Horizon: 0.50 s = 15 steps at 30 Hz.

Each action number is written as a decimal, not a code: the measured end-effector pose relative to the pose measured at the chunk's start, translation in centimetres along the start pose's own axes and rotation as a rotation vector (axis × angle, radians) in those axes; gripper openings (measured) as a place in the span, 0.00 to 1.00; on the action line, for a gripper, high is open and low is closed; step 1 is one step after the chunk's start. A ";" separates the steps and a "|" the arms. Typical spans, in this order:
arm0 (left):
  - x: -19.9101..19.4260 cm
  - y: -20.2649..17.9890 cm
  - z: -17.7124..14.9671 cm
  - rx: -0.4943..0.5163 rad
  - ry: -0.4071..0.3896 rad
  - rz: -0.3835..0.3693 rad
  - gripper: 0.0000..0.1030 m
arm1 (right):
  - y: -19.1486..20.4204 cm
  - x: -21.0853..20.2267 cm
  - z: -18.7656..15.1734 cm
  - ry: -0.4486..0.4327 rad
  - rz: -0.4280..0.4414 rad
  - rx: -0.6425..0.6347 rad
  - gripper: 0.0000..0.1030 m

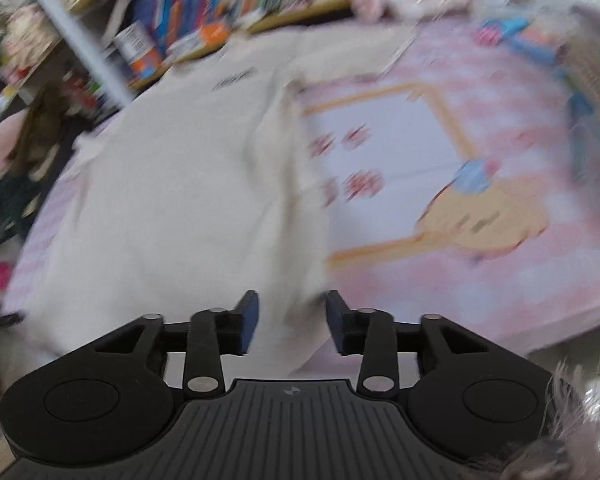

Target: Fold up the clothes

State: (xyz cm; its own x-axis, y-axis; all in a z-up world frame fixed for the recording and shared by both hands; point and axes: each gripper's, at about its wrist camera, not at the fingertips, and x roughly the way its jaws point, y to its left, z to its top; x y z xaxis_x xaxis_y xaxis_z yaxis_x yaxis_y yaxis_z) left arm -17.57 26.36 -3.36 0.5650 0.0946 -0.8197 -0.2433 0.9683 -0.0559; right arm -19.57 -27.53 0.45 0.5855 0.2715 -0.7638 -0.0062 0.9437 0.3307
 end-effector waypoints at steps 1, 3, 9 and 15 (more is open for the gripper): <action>0.0 -0.2 0.0 0.007 -0.001 -0.018 0.01 | -0.1 0.1 0.3 -0.014 -0.012 -0.017 0.37; 0.0 -0.7 0.0 0.025 -0.001 -0.039 0.03 | -0.2 1.0 0.9 -0.009 0.005 -0.066 0.37; 0.1 -1.5 -0.1 0.038 0.004 -0.055 0.04 | 4.5 0.7 1.3 0.040 0.233 -0.223 0.38; 0.3 -1.1 -0.2 0.019 0.013 -0.060 0.04 | 4.7 1.2 1.2 0.063 0.149 -0.270 0.40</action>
State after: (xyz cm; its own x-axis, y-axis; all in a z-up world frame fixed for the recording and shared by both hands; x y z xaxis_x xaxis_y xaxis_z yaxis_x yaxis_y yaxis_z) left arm -17.27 25.25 -3.69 0.5677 0.0333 -0.8226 -0.1938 0.9765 -0.0942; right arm -17.91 -22.98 1.78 0.5110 0.4135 -0.7536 -0.3079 0.9066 0.2886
